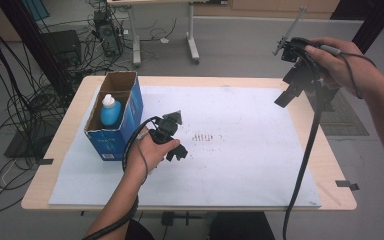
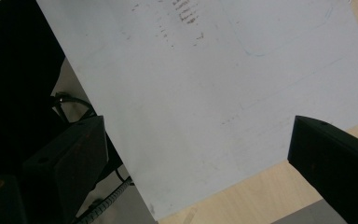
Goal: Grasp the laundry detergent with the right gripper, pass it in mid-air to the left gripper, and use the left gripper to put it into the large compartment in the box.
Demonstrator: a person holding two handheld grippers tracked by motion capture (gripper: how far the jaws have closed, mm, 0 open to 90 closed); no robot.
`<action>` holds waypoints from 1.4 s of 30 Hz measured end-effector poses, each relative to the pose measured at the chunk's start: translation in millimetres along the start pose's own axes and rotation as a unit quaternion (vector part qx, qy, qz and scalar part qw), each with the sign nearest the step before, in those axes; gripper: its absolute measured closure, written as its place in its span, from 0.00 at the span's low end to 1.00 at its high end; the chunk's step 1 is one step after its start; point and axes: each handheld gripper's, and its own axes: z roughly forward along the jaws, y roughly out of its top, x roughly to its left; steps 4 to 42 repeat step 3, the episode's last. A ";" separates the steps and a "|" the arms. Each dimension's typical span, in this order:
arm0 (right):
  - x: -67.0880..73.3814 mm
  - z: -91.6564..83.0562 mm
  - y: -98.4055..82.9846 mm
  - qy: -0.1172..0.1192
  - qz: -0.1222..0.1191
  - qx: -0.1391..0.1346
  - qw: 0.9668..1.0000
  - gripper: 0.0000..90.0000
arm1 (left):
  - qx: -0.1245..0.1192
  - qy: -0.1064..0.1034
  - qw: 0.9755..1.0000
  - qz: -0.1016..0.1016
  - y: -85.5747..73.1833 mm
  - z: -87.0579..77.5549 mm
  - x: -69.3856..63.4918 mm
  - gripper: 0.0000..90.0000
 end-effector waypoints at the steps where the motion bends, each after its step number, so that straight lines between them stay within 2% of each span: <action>1: 0.2 0.1 0.0 0.003 0.000 0.000 1.000 0.06 | 0.000 0.000 1.000 0.000 -0.2 -0.4 0.1 0.12; 42: 1.2 0.0 0.2 0.003 -0.001 -0.003 1.000 0.05 | -0.001 0.000 1.000 -0.001 -0.8 -1.1 -0.1 0.12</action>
